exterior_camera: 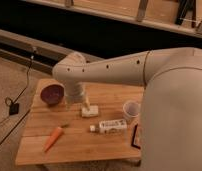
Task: Place the ceramic cup in the ceramic bowl
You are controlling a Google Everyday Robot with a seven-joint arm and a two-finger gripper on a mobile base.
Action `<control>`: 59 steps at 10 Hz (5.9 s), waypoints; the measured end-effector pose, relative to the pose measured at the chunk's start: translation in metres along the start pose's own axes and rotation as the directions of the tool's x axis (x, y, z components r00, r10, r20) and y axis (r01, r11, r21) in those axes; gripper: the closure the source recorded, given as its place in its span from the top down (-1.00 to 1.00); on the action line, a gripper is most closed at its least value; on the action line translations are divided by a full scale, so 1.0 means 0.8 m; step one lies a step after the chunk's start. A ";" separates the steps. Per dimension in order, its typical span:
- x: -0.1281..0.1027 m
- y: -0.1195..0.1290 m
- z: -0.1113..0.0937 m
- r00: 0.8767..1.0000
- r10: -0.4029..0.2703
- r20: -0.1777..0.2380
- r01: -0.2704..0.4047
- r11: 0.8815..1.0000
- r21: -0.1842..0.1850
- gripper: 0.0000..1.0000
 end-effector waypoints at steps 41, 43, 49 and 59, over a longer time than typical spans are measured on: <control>-0.043 -0.289 0.054 0.986 0.160 -0.054 -0.161 0.987 -0.015 0.30; -0.040 -0.296 0.065 0.981 0.181 -0.071 -0.183 0.983 -0.023 0.30; -0.043 -0.301 0.115 0.967 0.214 -0.140 -0.220 0.975 -0.026 0.30; -0.059 -0.292 0.122 0.967 0.217 -0.132 -0.219 0.976 0.000 -1.00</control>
